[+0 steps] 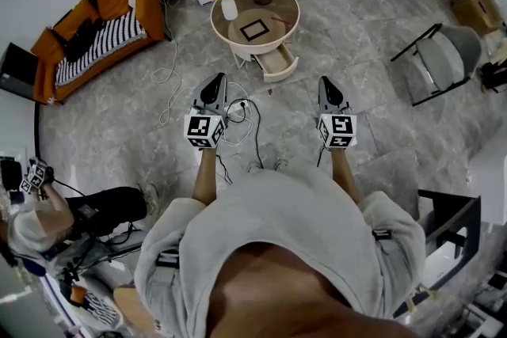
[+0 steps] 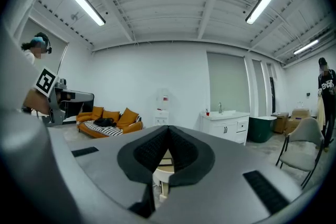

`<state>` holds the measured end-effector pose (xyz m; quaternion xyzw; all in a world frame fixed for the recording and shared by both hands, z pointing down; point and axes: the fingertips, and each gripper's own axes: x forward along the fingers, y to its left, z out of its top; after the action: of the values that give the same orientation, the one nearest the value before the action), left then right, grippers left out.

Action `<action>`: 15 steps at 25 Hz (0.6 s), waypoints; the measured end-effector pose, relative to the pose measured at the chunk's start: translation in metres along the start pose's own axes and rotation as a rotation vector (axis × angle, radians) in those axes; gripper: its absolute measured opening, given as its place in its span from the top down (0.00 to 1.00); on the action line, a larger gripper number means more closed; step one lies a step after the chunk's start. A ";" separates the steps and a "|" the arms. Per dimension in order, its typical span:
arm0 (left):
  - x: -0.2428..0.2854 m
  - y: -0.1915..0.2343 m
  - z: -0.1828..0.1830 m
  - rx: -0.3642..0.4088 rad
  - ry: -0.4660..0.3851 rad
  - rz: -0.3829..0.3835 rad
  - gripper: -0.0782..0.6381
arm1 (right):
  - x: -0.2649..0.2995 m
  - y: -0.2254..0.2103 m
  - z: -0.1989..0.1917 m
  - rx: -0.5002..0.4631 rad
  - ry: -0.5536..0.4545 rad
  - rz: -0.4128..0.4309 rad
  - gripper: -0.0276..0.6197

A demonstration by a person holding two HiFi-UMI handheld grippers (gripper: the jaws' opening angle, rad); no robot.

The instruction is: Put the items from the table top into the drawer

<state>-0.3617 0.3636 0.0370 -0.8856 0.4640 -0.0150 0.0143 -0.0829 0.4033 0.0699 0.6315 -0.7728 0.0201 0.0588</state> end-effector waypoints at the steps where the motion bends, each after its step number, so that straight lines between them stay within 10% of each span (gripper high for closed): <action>1: 0.001 -0.003 0.000 -0.002 0.002 0.002 0.87 | -0.001 -0.003 0.000 0.007 -0.007 0.005 0.92; 15: 0.026 -0.062 -0.021 -0.036 0.048 -0.020 0.87 | -0.008 -0.043 -0.023 0.038 0.005 0.048 0.92</action>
<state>-0.2970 0.3775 0.0611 -0.8898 0.4554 -0.0279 -0.0127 -0.0376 0.4051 0.0901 0.6136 -0.7873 0.0377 0.0482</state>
